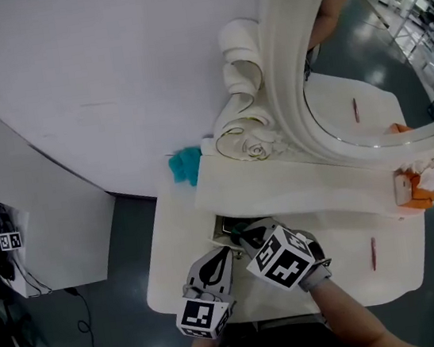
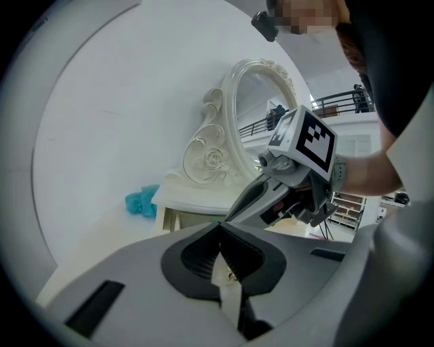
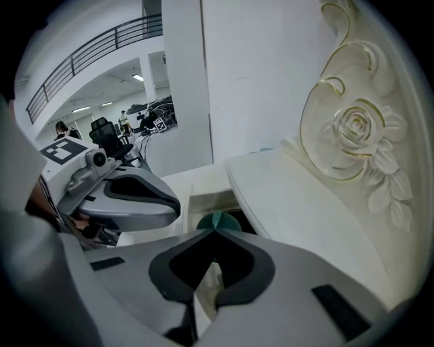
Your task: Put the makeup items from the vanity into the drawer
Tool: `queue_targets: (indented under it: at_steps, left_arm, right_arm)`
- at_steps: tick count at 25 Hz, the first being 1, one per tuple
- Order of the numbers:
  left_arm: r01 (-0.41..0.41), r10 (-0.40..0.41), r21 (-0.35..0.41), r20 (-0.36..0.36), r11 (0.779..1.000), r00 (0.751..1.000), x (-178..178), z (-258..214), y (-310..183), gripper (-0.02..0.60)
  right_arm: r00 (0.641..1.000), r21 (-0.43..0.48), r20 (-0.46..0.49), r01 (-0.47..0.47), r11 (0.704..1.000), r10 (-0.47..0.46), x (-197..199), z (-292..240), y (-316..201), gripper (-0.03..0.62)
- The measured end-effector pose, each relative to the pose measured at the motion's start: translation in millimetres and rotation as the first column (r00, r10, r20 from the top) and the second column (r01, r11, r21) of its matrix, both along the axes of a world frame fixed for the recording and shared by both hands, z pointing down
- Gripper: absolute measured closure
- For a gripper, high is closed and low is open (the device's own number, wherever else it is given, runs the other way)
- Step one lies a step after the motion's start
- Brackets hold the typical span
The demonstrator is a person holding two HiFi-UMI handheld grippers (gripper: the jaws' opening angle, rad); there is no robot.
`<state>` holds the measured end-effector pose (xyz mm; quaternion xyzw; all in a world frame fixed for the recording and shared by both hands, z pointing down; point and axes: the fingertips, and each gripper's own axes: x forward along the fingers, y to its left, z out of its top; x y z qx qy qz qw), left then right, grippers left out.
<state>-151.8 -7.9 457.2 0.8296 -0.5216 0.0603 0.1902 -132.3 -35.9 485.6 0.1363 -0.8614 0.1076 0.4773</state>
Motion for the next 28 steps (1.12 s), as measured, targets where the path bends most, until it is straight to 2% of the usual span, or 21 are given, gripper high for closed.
queue_targets:
  at_steps: [8,28]
  left_arm:
    - [-0.003,0.002,-0.014,-0.013,1.000,1.000,-2.6,4.9,-2.1,0.568]
    - [0.002,-0.002,-0.011,-0.019,1.000,1.000,-9.9,4.9,3.2,0.569]
  right_arm:
    - [0.999,0.008,-0.041,0.007,1.000,-0.007,-2.1,8.7,-2.3,0.571]
    - [0.999,0.017,-0.039,-0.031,0.999,0.032,-4.8,8.3,-3.4,0.567]
